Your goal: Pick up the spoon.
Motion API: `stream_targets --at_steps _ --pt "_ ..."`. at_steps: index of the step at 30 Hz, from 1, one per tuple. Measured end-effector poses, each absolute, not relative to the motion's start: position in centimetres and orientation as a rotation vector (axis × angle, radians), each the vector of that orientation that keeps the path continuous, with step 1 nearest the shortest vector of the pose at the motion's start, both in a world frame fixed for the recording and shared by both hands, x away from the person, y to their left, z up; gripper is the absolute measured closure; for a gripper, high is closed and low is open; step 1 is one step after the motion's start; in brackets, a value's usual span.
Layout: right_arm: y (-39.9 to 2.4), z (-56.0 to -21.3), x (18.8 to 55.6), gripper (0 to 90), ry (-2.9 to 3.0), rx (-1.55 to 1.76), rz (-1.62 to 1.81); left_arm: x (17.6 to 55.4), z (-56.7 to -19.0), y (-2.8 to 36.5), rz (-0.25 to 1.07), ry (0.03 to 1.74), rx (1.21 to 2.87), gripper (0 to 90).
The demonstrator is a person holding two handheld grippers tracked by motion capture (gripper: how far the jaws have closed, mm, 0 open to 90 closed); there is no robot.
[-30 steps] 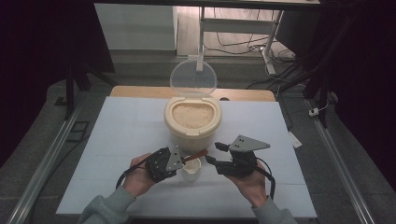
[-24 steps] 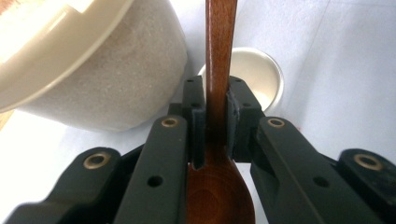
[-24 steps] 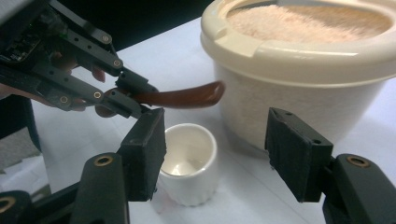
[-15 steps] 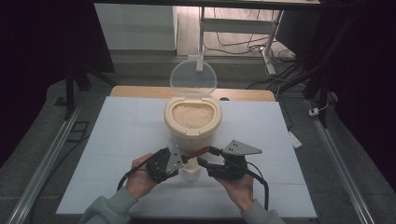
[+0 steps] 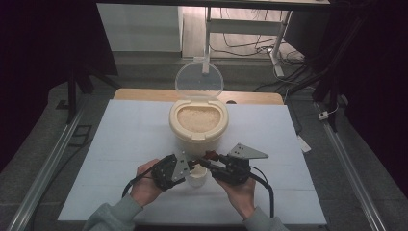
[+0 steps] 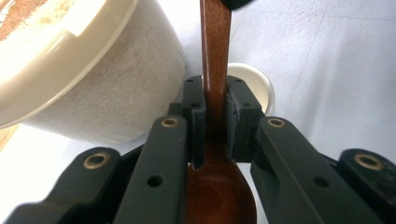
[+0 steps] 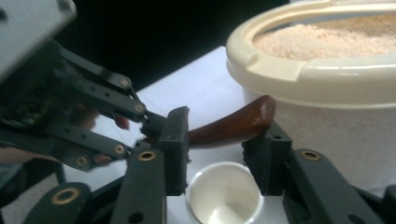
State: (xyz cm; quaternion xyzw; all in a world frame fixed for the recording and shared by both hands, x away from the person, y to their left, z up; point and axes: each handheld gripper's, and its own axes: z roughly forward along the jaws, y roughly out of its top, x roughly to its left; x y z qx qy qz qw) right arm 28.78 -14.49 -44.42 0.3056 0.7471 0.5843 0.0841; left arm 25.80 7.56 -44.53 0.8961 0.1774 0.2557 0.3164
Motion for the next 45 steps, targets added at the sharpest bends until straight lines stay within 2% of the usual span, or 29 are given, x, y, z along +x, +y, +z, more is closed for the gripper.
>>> stream_targets --at_steps 11,14,20,25,31,38,45 --pt "-14.2 -44.3 28.9 74.9 2.212 0.875 1.871 25.7 -44.5 7.8 0.696 0.462 2.359 79.2" --pt "-14.1 -44.2 28.8 80.6 2.219 0.844 1.926 25.8 -44.5 8.0 0.701 0.468 2.354 79.0" --pt "-14.0 -44.2 28.8 82.2 2.218 0.819 1.949 25.8 -44.5 8.1 0.693 0.468 2.345 78.4" --pt "-14.3 -44.0 28.8 82.5 2.19 0.805 1.982 25.9 -44.4 8.8 0.662 0.505 2.296 60.0" --pt "-14.9 -43.7 28.9 82.5 2.166 0.798 2.014 25.8 -44.5 11.1 0.563 0.606 2.195 39.6" --pt "-15.9 -43.3 29.1 82.5 2.124 0.803 2.033 25.3 -45.6 14.5 0.495 0.716 2.114 31.3" --pt "-17.3 -42.5 29.2 82.5 2.077 0.794 2.065 25.0 -48.2 18.5 0.464 0.884 2.068 28.6"
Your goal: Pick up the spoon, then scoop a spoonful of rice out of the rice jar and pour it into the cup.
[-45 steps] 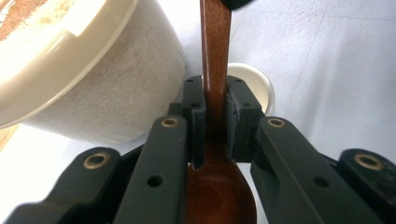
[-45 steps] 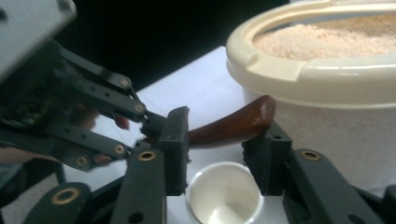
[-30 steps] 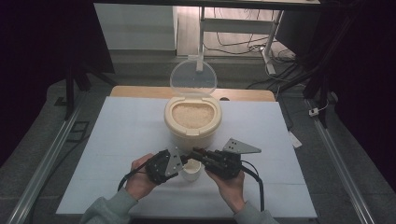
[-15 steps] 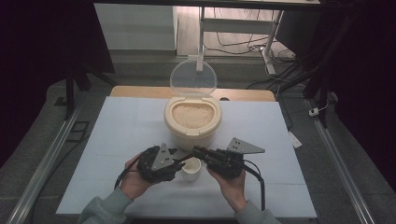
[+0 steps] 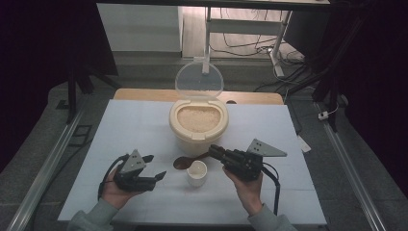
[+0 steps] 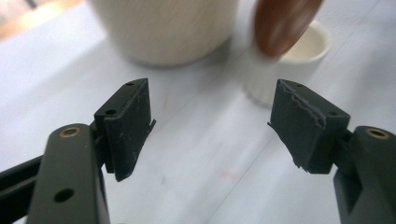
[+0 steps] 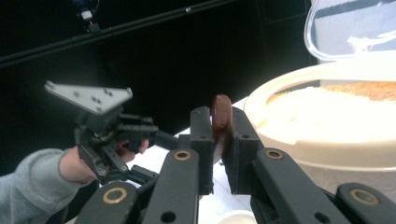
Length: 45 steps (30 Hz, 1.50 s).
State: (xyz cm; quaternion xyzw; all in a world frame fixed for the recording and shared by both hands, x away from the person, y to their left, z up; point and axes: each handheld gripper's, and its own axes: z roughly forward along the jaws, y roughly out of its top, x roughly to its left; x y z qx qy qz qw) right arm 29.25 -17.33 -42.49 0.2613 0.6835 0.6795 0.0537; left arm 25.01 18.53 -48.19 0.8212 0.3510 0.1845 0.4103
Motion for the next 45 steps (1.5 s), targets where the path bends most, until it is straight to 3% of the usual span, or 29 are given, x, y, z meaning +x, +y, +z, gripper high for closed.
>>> stream_targets --at_steps 12,37,45 --pt "-19.4 -41.0 29.3 82.5 2.005 0.793 2.1 24.4 -50.3 22.6 0.454 1.024 2.009 26.4" --pt "-22.0 -38.8 30.3 82.5 1.866 0.803 2.121 24.7 -51.0 22.7 0.428 1.038 2.044 24.9" --pt "-22.2 -37.6 32.7 82.5 1.82 0.846 2.064 24.8 -51.0 22.7 0.424 1.034 2.049 24.6"
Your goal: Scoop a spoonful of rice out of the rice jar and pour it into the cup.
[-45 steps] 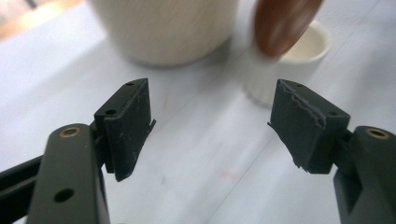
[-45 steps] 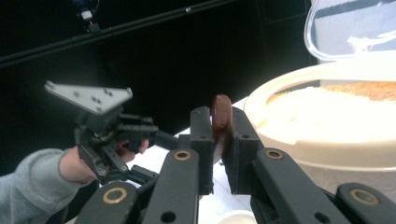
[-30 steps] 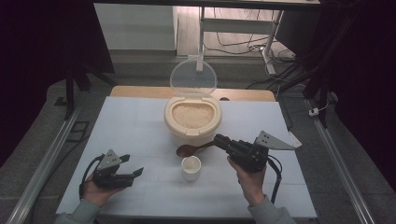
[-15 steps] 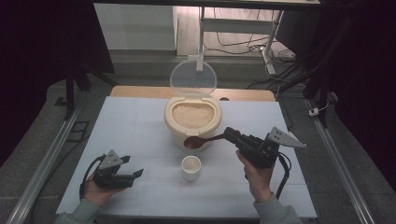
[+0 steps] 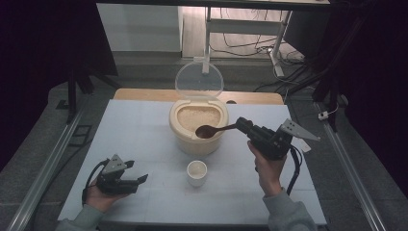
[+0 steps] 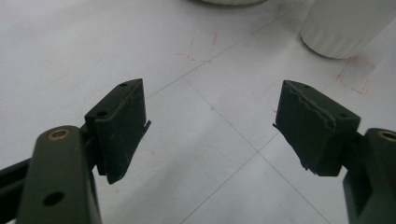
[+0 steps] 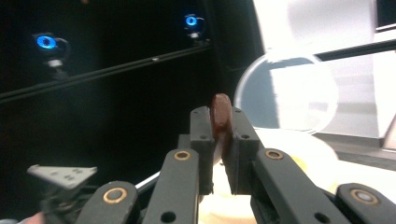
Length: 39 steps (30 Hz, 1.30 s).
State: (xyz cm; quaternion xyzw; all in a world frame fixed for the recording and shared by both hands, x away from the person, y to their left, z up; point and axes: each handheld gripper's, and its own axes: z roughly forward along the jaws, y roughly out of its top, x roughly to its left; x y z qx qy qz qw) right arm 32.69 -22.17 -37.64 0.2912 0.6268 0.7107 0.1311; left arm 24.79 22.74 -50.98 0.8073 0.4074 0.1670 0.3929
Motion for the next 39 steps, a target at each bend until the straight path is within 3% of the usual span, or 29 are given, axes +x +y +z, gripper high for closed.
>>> stream_targets --at_steps 14,39 --pt "-20.5 -36.6 36.9 82.5 1.787 0.913 1.859 25.0 -51.2 22.7 0.409 1.03 2.066 23.9" --pt "-18.2 -36.8 39.0 82.6 1.897 0.924 1.588 25.0 -51.3 22.6 0.406 1.028 2.082 23.4"
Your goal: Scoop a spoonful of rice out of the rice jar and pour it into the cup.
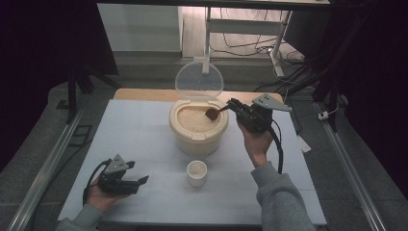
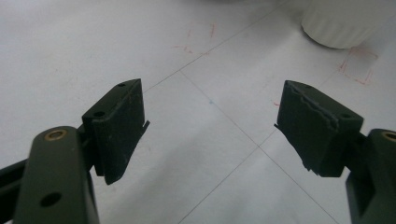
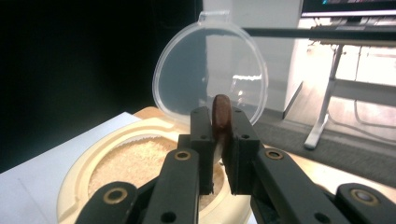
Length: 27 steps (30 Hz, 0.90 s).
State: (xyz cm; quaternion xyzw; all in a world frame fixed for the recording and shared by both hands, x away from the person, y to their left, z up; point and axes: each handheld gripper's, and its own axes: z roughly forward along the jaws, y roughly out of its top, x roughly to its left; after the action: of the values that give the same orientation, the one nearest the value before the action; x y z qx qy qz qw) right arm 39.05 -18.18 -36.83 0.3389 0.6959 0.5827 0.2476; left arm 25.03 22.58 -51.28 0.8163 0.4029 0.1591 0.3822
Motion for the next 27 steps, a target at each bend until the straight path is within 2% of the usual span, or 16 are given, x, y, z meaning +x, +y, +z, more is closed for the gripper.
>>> stream_targets --at_steps 12,27 --pt "-17.6 -38.4 40.1 82.8 1.95 1.033 1.672 25.0 -51.3 22.6 0.408 1.025 2.083 23.2" --pt "-19.0 -40.1 40.8 82.8 1.909 1.31 1.835 25.0 -51.3 22.5 0.41 1.024 2.086 23.1"
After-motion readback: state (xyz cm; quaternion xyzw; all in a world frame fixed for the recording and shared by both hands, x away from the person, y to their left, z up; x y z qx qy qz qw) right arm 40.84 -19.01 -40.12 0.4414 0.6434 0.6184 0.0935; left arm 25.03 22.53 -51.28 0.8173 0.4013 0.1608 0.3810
